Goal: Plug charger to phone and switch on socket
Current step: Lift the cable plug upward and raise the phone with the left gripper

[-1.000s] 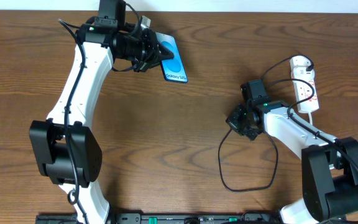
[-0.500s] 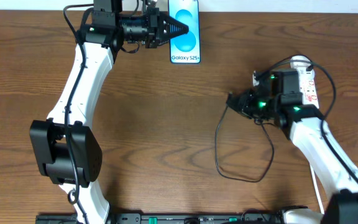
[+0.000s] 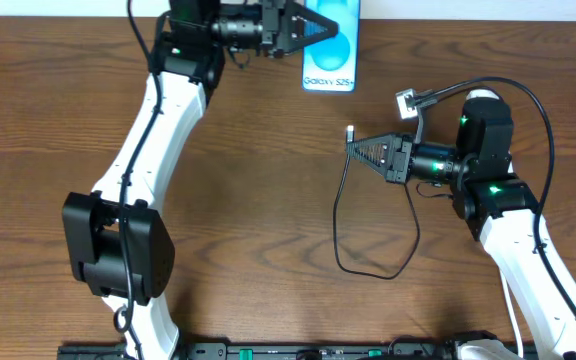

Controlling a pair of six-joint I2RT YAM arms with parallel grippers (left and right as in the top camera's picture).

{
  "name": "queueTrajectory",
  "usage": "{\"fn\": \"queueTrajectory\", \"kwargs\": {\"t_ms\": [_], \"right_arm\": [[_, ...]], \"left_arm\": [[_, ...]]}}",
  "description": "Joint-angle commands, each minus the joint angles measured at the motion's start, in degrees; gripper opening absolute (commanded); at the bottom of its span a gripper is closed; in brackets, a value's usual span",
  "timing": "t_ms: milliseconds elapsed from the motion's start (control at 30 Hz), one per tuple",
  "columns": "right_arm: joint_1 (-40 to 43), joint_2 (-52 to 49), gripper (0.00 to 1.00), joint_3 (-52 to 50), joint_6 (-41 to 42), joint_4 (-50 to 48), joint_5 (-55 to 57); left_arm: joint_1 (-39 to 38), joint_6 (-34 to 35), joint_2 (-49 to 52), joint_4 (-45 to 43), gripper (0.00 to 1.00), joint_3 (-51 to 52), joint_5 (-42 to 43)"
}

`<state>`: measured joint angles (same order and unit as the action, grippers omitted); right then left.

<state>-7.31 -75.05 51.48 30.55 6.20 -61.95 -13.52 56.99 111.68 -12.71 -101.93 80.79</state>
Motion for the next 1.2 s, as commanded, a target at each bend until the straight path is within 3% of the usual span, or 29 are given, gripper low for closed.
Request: {"fn": "queueTrajectory", "kwargs": {"t_ms": [0,167,533,1167], "right_arm": [[0.3,0.7,0.01,0.8,3.9,-1.4,-4.8],[0.0,1.4,0.01,0.8,5.8,-6.4,-6.8],[-1.4,1.9,0.01,0.8,18.7,-15.8,-7.3],[-3.6,1.9,0.02,0.8,22.6,-18.1,-1.4]], "left_arm": [[0.6,4.8,-2.0,-0.8,0.07,-0.7,-0.8],[0.4,4.6,-2.0,-0.7,0.07,-0.7,0.2],[-1.7,4.4,-2.0,-0.7,0.07,-0.7,-0.9],[-3.7,-0.3,-2.0,-0.7,0.07,-0.7,-3.3]]}}
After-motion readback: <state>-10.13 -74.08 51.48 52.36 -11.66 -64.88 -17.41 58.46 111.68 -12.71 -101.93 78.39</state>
